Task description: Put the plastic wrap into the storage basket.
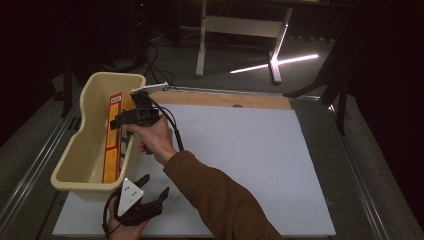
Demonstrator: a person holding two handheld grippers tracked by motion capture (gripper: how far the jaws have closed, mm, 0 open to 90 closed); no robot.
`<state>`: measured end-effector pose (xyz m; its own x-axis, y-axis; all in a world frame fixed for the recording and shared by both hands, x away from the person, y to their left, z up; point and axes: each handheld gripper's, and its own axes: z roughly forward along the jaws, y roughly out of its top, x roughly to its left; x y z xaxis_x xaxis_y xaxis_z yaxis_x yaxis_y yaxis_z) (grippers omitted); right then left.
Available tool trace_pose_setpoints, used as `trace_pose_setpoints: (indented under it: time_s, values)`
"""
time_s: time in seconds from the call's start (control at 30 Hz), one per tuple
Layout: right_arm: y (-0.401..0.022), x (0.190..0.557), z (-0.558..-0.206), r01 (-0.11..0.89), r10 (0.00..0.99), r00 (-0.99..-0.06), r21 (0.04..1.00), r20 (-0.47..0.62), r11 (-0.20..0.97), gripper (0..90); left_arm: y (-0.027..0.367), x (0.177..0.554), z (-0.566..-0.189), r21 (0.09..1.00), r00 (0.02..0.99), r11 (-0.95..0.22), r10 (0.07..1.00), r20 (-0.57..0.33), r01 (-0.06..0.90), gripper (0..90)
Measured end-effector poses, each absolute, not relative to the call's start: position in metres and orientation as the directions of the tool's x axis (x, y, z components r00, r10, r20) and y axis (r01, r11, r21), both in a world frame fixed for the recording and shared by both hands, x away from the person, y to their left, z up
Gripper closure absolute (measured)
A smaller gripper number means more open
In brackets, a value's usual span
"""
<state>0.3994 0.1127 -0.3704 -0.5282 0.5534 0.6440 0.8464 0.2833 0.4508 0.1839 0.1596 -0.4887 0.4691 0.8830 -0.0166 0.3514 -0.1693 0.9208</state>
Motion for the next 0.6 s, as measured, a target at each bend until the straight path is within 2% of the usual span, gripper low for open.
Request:
trace_pose_setpoints:
  time_s: [0.3, 0.47, 0.6]
  values:
    - [0.065, 0.379, -0.356, 0.649, 0.537, -0.739, 0.641, 0.406, 0.409, 38.8, 0.155, 0.185, -0.489, 0.918, 0.472, -0.192, 0.882, 0.006, 0.346, 27.2]
    - [0.030, 0.374, -0.357, 0.566, 0.553, -0.785, 0.686, 0.279, 0.458, 37.1, 0.153, 0.185, -0.488, 0.918, 0.471, -0.200, 0.882, 0.017, 0.341, 27.2]
    - [0.003, 0.369, -0.361, 0.529, 0.584, -0.788, 0.698, 0.193, 0.483, 36.9, 0.152, 0.185, -0.488, 0.919, 0.472, -0.205, 0.881, 0.023, 0.337, 26.8]
